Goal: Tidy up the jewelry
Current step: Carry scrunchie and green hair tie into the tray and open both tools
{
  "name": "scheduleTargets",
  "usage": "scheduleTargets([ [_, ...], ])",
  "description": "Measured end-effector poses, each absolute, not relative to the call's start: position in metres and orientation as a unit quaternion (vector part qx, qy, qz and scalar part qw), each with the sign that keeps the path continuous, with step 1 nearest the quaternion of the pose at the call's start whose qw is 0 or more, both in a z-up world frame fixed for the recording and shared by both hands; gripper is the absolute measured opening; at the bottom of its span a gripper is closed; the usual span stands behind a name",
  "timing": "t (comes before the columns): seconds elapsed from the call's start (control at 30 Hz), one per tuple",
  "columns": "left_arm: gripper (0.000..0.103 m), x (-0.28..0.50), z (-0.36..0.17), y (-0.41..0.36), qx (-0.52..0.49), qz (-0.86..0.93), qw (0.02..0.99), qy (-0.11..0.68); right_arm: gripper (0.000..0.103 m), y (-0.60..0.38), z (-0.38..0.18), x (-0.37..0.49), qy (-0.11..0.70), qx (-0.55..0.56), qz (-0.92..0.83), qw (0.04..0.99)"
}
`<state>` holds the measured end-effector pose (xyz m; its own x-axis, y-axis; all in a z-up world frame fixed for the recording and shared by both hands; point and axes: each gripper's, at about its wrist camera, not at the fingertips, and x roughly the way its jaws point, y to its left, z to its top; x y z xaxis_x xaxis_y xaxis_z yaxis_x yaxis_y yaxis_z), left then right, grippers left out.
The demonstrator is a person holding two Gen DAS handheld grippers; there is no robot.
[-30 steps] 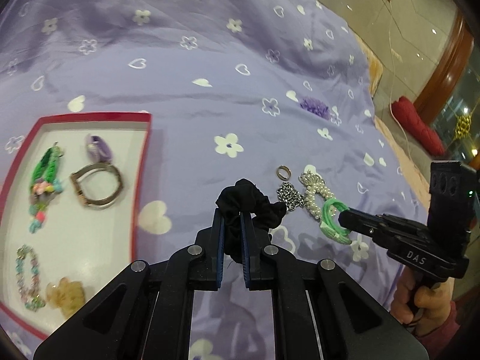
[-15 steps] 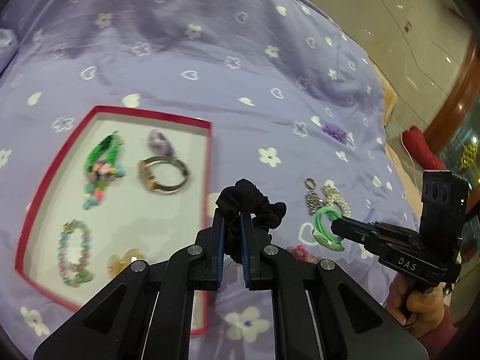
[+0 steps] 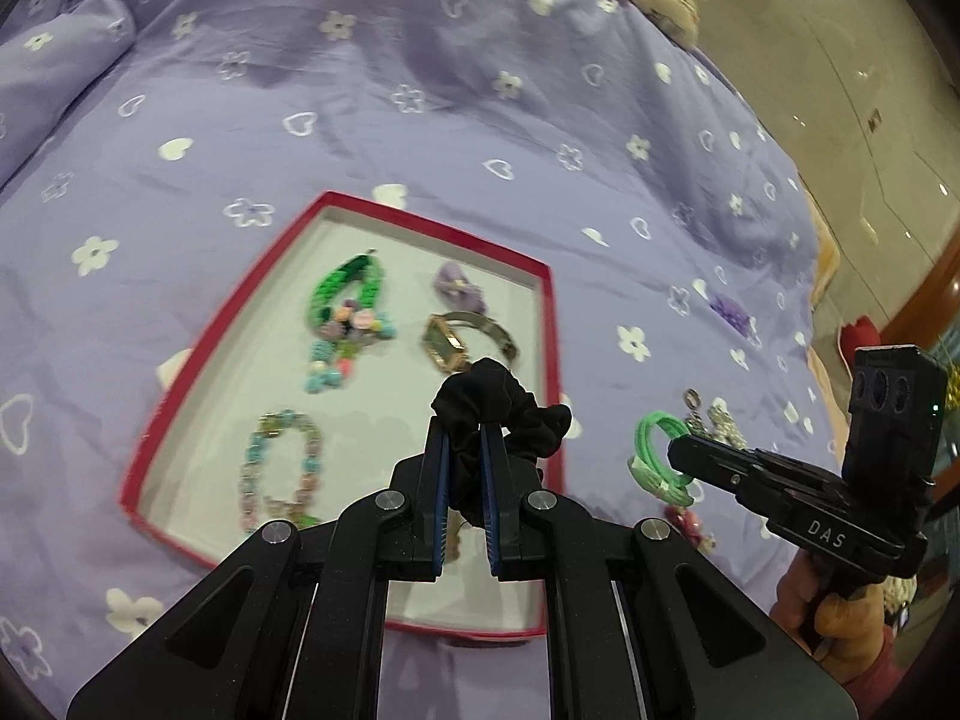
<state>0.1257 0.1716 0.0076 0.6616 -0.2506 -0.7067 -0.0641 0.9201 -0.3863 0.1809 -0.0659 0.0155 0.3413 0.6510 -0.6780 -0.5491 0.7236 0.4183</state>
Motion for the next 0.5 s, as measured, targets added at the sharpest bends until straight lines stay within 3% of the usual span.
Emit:
scheduleTargets([
  [0.5,0.008,0.138,-0.012,0.225,-0.228,-0.009,0.880,0.416,0.006,0.004,-0.003,0.210,0.464,0.028,0.388,0.796],
])
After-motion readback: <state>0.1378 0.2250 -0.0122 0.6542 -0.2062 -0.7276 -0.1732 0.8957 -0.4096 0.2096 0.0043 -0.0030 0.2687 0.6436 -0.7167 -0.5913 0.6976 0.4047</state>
